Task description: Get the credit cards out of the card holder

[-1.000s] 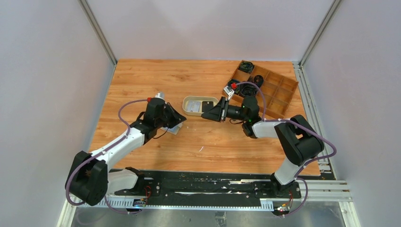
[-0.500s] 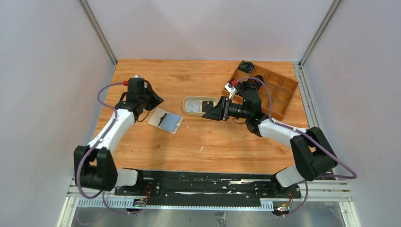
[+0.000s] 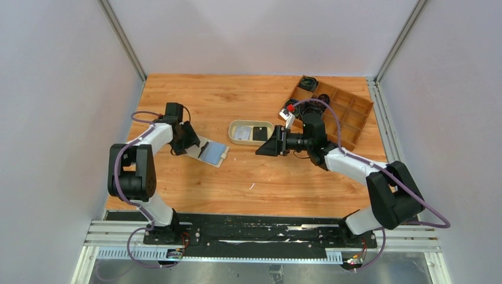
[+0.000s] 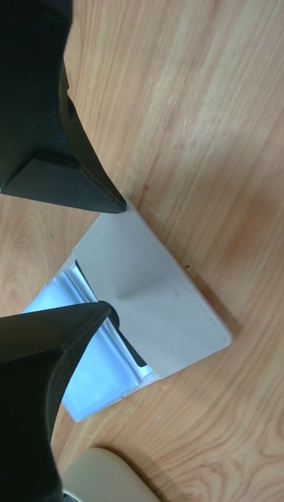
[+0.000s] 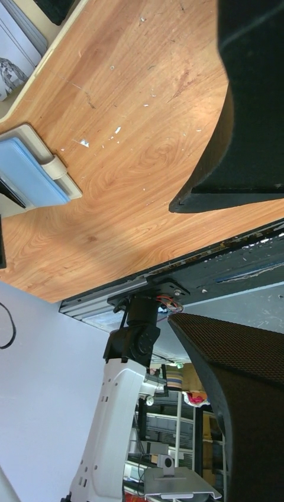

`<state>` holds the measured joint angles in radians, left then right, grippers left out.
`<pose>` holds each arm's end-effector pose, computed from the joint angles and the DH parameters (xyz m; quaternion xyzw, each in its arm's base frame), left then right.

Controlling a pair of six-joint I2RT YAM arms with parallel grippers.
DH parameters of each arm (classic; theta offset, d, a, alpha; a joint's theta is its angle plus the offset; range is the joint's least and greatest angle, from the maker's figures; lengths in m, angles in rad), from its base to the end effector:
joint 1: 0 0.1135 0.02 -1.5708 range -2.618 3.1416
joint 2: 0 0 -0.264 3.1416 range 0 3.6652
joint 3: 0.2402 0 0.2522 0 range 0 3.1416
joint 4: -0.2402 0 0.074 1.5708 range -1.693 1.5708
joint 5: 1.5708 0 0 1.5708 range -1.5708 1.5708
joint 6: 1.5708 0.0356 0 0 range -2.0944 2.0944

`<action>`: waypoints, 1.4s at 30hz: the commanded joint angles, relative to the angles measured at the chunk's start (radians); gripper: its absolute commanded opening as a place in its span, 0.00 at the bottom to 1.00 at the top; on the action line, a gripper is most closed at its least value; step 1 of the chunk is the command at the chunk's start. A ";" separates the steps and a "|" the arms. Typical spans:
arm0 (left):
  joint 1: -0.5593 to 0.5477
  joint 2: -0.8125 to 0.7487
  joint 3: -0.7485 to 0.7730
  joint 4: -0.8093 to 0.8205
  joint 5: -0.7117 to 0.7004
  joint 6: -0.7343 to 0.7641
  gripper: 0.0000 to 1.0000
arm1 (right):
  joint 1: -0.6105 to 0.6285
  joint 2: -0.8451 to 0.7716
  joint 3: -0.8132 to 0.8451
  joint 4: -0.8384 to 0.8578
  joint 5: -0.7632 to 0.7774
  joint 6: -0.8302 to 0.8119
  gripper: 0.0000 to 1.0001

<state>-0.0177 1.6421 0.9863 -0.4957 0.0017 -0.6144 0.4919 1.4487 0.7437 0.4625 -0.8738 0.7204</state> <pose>0.3141 -0.0056 0.1749 -0.2873 0.9349 -0.0655 0.1975 0.2580 0.1692 0.2392 -0.1778 0.7386 0.5920 0.2692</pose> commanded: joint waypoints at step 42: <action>-0.274 -0.115 -0.336 0.265 0.169 -0.206 0.62 | -0.001 0.104 0.019 -0.005 -0.067 -0.042 0.67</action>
<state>-0.2806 1.5379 0.7284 -0.1307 0.1551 -0.7509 0.4919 1.5440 0.7448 0.4557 -0.9207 0.7036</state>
